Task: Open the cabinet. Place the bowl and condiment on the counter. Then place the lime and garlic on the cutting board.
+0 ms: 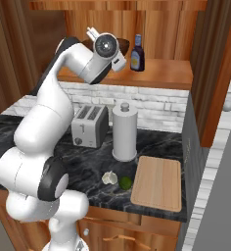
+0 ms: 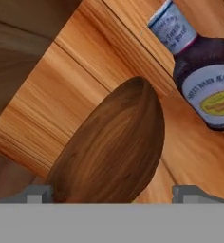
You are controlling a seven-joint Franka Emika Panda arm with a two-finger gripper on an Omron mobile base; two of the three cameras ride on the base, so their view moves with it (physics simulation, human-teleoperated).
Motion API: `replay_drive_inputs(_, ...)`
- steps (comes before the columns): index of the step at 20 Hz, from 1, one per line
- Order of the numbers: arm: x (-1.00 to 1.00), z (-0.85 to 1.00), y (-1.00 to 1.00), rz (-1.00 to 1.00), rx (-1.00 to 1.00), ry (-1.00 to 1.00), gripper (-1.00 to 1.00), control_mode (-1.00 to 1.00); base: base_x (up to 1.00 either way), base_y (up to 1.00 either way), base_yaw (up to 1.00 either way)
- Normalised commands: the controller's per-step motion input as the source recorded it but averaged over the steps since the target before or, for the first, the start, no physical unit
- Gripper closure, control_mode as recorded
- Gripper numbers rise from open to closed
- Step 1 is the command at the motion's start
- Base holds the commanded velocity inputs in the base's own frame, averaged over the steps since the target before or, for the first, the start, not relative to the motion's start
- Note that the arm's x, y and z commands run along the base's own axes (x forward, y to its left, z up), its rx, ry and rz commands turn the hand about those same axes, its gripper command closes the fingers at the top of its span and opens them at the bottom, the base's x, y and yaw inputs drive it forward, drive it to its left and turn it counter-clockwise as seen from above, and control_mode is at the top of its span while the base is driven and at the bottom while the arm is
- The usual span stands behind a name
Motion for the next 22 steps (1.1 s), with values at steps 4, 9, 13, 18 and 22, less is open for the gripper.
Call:
replay_drive_inputs(4, 0.55, 0.00, 0.02, 0.02, -0.02, 0.09, -1.00, -1.00, 0.00, 0.00, 0.00)
replay_drive_inputs(9, 0.49, 0.00, 0.00, 0.01, -0.03, 0.11, -1.00, -1.00, 0.00, 0.00, 0.00)
replay_drive_inputs(13, 0.34, -0.02, 0.00, 0.00, -0.03, 0.09, -1.00, -1.00, 0.00, 0.00, 0.00)
replay_drive_inputs(18, 0.10, -0.02, 0.00, 0.00, -0.01, 0.02, 1.00, -1.00, 0.00, 0.00, 0.00)
replay_drive_inputs(22, 0.00, 0.00, 0.00, 0.00, 0.00, 0.00, 1.00, -1.00, 0.00, 0.00, 0.00)
